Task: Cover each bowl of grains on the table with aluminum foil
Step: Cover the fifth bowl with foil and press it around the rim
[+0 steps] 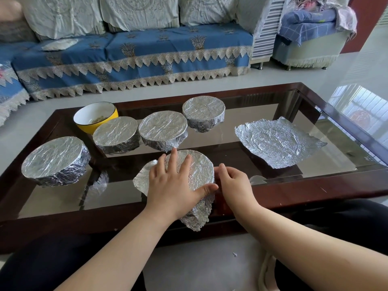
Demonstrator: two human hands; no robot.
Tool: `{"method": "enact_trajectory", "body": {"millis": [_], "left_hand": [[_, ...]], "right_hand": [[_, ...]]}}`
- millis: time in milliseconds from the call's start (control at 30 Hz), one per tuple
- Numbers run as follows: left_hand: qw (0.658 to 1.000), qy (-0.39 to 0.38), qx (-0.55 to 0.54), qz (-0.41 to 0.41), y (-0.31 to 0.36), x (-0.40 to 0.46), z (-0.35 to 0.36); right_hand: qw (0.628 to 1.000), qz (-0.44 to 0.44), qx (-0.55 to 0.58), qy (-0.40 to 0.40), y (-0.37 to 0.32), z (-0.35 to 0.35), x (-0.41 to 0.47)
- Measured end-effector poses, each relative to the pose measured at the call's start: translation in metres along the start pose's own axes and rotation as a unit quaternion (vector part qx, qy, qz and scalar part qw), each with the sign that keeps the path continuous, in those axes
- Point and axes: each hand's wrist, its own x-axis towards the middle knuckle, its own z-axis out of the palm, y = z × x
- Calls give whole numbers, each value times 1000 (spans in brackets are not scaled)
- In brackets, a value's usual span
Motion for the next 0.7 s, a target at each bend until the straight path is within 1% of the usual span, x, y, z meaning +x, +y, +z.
{"method": "enact_trajectory", "body": {"millis": [67,167,267,367,533,633,700], "left_hand": [[1000,-3,-1,-1,0,0,0],[1000,-4,0,-2,0,1,0],[1000,3,-1,-6,-1,0,0],[1000,9,-3,-13,-2,1,0],[1000,7,-8,-24,0,2,0],[1000,3,-11,-29,-1,2,0],[999,1,-15,-33,-2,3,0]], "right_hand": [[999,-30,-41,-6,-3,-2,-8],[998,-44,-38,-16,-6,-3,-11],[999,-9,14,-40,-6,-5,-6],[995,25,55,-85,-10,-7,-2],[991,55,74,-100,-13,-5,6],[980,81,121,-139,-14,-5,12],[974,97,148,-144,-15,-5,14]]}}
